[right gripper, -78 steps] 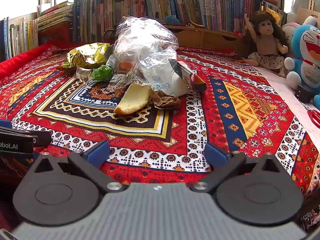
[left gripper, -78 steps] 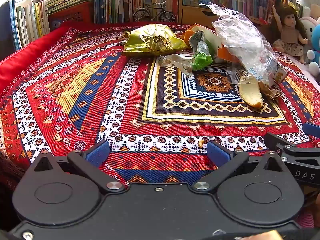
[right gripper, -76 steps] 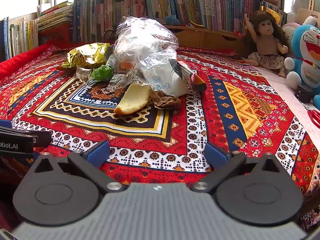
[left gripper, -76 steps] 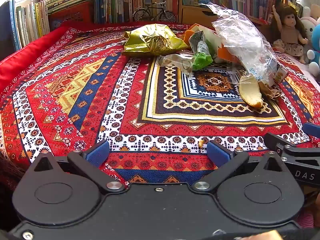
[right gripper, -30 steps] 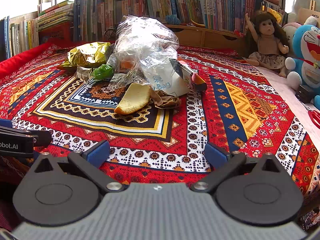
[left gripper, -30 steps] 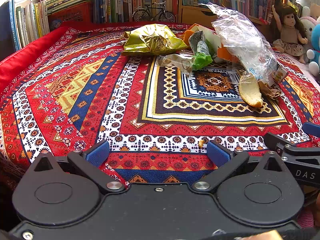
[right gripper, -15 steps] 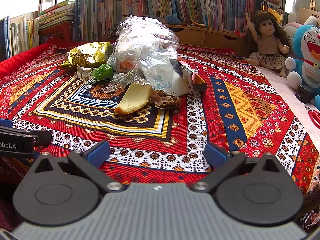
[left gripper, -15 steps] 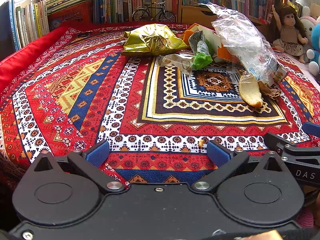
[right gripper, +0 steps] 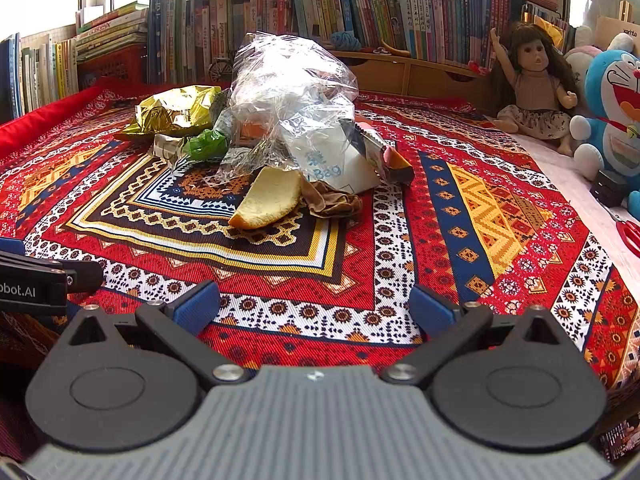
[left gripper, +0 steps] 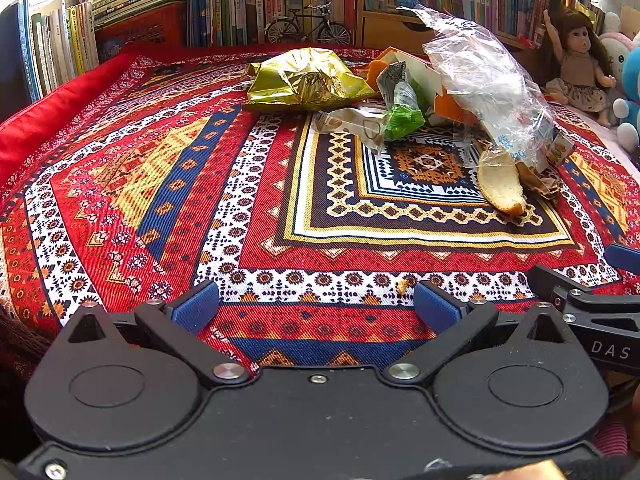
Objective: Collect trash
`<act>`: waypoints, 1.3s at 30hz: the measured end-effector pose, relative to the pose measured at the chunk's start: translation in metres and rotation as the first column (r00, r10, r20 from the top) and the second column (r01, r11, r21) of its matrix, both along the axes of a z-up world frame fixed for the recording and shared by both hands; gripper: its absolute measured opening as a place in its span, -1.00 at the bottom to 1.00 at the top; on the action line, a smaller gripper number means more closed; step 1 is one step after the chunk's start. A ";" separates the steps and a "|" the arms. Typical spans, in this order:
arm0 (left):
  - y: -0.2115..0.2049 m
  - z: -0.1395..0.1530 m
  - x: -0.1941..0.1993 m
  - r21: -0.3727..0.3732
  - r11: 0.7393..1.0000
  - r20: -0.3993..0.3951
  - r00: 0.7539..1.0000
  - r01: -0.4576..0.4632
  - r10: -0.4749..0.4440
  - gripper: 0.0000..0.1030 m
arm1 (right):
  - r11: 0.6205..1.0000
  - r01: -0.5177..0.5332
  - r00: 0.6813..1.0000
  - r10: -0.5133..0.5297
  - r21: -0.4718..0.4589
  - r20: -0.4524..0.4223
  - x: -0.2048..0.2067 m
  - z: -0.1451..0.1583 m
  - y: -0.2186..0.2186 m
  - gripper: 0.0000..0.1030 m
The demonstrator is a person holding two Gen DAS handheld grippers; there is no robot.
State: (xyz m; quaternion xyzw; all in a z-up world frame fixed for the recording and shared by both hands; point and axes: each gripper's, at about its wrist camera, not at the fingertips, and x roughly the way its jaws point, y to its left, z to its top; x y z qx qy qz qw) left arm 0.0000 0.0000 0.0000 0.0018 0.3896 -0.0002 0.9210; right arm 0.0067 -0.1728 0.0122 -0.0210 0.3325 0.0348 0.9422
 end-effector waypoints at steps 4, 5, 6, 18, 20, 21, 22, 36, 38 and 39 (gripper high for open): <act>0.000 0.000 0.000 0.000 1.000 0.002 1.000 0.003 -0.003 1.00 | 1.000 0.000 1.000 0.000 0.000 0.002 0.001 0.000 0.000 1.00; 0.001 0.000 0.000 0.000 1.000 0.003 1.000 0.005 -0.005 1.00 | 1.000 0.000 1.000 0.000 0.001 0.005 0.001 0.000 0.000 1.00; 0.001 0.000 0.000 -0.001 1.000 0.003 1.000 0.007 -0.007 1.00 | 1.000 0.000 1.000 0.000 0.001 0.007 0.001 0.000 0.000 1.00; 0.004 -0.001 -0.002 0.000 0.999 0.015 0.999 0.034 -0.034 1.00 | 1.000 0.005 0.998 -0.006 0.006 0.058 -0.007 -0.004 -0.001 1.00; 0.005 -0.001 -0.002 -0.002 0.999 0.028 0.999 0.040 -0.040 1.00 | 1.000 0.007 0.999 -0.008 0.007 0.052 -0.006 -0.003 -0.001 1.00; 0.006 -0.002 -0.003 -0.003 0.999 0.034 0.999 0.042 -0.042 1.00 | 1.000 0.008 0.999 -0.009 0.008 0.045 -0.005 -0.002 -0.001 1.00; 0.006 -0.001 -0.003 -0.004 0.999 0.035 0.998 0.043 -0.043 1.00 | 1.000 0.006 0.999 -0.006 0.008 0.043 -0.004 -0.002 -0.001 1.00; 0.016 0.038 0.022 -0.181 0.975 0.113 0.987 0.132 -0.112 0.63 | 0.978 -0.043 0.987 0.010 0.203 0.162 0.007 0.034 -0.027 0.87; 0.015 0.043 0.032 -0.193 0.971 0.129 0.985 0.139 -0.115 0.45 | 0.973 -0.071 0.982 0.029 0.220 0.187 0.018 0.046 -0.031 0.84; 0.014 0.044 0.038 -0.198 0.970 0.136 0.984 0.142 -0.117 0.36 | 0.971 -0.082 0.980 0.037 0.226 0.197 0.024 0.051 -0.032 0.84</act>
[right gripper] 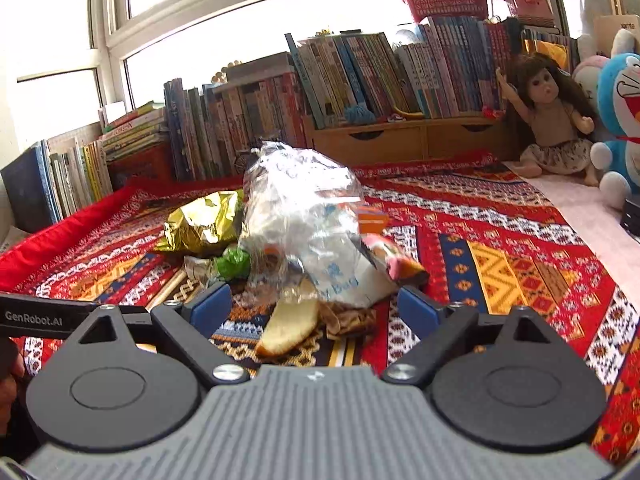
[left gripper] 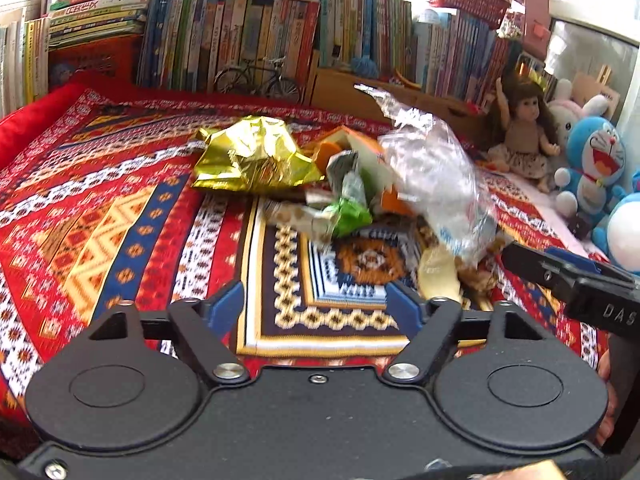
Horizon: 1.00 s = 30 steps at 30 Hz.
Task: Collect trash
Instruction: 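Grasp the clear plastic bag with the right gripper while the left grasps a wrapper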
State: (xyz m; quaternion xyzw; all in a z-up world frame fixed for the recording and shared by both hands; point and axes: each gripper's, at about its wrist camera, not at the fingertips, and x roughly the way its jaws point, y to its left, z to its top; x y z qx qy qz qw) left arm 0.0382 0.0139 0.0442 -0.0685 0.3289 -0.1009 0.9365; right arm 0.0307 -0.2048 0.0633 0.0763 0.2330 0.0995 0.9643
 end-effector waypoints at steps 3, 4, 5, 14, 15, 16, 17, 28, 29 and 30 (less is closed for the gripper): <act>-0.006 0.001 0.018 -0.006 1.000 0.017 1.000 0.003 -0.003 0.19 | 0.999 -0.032 0.999 0.031 0.028 0.019 0.022 0.014 -0.003 0.83; -0.009 -0.001 0.025 0.000 1.000 0.021 1.000 0.010 -0.010 0.18 | 0.999 -0.039 0.999 0.038 0.034 0.019 0.032 0.017 -0.004 0.83; -0.012 -0.003 0.032 0.012 1.000 0.025 1.000 0.012 -0.013 0.18 | 0.998 -0.043 0.999 0.043 0.036 0.016 0.042 0.019 -0.004 0.83; -0.020 -0.032 0.089 0.015 0.996 0.021 0.996 -0.090 0.090 0.25 | 0.993 -0.046 0.998 0.049 0.107 -0.026 0.120 0.008 -0.005 0.78; -0.020 -0.037 0.095 0.006 0.995 -0.005 0.995 -0.096 0.096 0.09 | 0.993 -0.044 0.998 0.049 0.113 -0.044 0.126 0.005 -0.005 0.69; -0.019 -0.040 0.098 -0.008 0.995 -0.029 0.995 -0.098 0.098 -0.25 | 0.991 -0.044 0.997 0.052 0.124 -0.056 0.130 0.003 -0.005 0.56; -0.017 -0.043 0.099 -0.039 0.995 -0.039 0.995 -0.089 0.088 -0.29 | 0.990 -0.042 0.997 0.051 0.136 -0.062 0.130 0.002 -0.005 0.48; -0.012 -0.020 0.048 -0.072 0.995 0.070 0.995 -0.067 0.072 -0.70 | 0.983 -0.079 0.996 0.073 0.165 0.042 0.087 0.026 -0.018 0.21; -0.011 -0.015 0.041 -0.078 0.995 0.081 0.994 -0.062 0.068 -0.70 | 0.980 -0.088 0.995 0.080 0.179 0.055 0.082 0.031 -0.021 0.21; -0.010 -0.011 0.033 -0.080 0.995 0.090 0.994 -0.056 0.063 -0.70 | 0.978 -0.095 0.994 0.085 0.187 0.065 0.078 0.034 -0.022 0.20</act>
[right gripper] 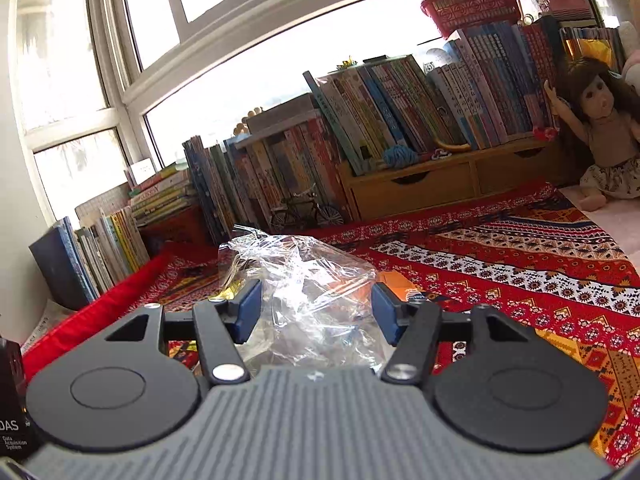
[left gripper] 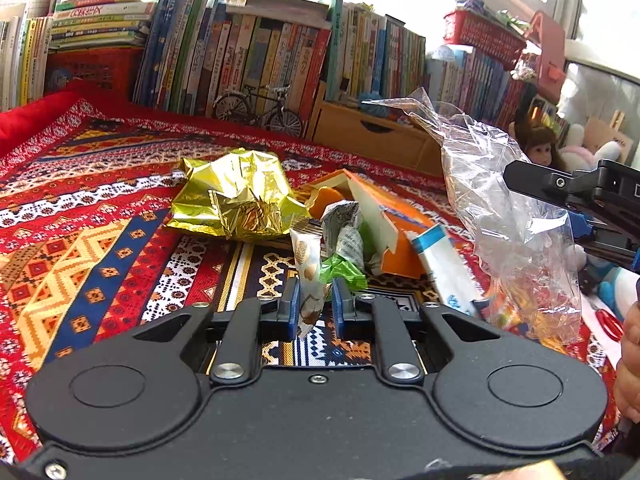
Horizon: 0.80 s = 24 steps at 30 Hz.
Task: Collect trash
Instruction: 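Grasp the clear plastic bag with the right gripper while the left grasps a wrapper, then carry both items down to the black bin and open both grippers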
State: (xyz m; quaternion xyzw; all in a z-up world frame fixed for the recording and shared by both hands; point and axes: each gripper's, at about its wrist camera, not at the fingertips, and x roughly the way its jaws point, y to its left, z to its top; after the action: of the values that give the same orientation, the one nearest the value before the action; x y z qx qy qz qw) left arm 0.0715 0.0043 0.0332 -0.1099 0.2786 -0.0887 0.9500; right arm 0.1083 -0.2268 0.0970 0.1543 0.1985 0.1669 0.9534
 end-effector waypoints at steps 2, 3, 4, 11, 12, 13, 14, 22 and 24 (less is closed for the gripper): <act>0.002 0.007 -0.014 -0.009 1.000 0.013 1.000 0.015 -0.015 -0.70 | 1.000 -0.020 1.000 0.019 0.023 0.011 -0.012 0.007 -0.003 0.20; 0.003 0.011 -0.022 -0.017 1.000 0.016 1.000 0.024 -0.024 -0.70 | 0.999 -0.038 0.999 0.037 0.037 0.014 -0.020 0.009 -0.004 0.20; 0.005 0.015 -0.033 -0.023 0.999 0.018 0.999 0.034 -0.033 -0.70 | 0.998 -0.053 0.999 0.053 0.046 0.015 -0.027 0.010 -0.004 0.20; 0.013 0.021 -0.113 -0.032 0.999 -0.042 0.998 0.043 -0.044 -0.70 | 0.983 -0.182 0.983 0.182 0.007 0.012 -0.100 -0.005 0.007 0.20; 0.015 0.019 -0.128 -0.031 0.998 -0.046 0.998 0.047 -0.048 -0.70 | 0.980 -0.199 0.980 0.199 0.008 -0.002 -0.111 -0.010 0.008 0.20; 0.016 0.017 -0.144 -0.027 0.998 -0.049 0.998 0.049 -0.050 -0.70 | 0.976 -0.218 0.976 0.218 0.010 -0.019 -0.122 -0.015 0.009 0.20; 0.016 0.015 -0.159 -0.021 0.998 -0.051 0.997 0.054 -0.055 -0.70 | 0.971 -0.238 0.971 0.238 0.010 -0.036 -0.134 -0.022 0.010 0.20; 0.019 -0.028 -0.244 -0.089 0.995 -0.211 0.975 0.044 -0.062 -0.70 | 0.951 -0.309 0.930 0.302 -0.001 -0.208 -0.209 -0.075 0.019 0.20; 0.016 -0.050 -0.250 -0.062 0.997 -0.258 0.964 0.050 -0.064 -0.70 | 0.955 -0.295 0.918 0.291 0.027 -0.270 -0.218 -0.092 0.016 0.20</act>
State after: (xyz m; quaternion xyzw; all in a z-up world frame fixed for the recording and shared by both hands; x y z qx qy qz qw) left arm -0.1782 0.0205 -0.0164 -0.1385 0.4010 -0.1084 0.8990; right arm -0.1098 -0.2106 0.0051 0.1374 0.3491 0.2837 0.8825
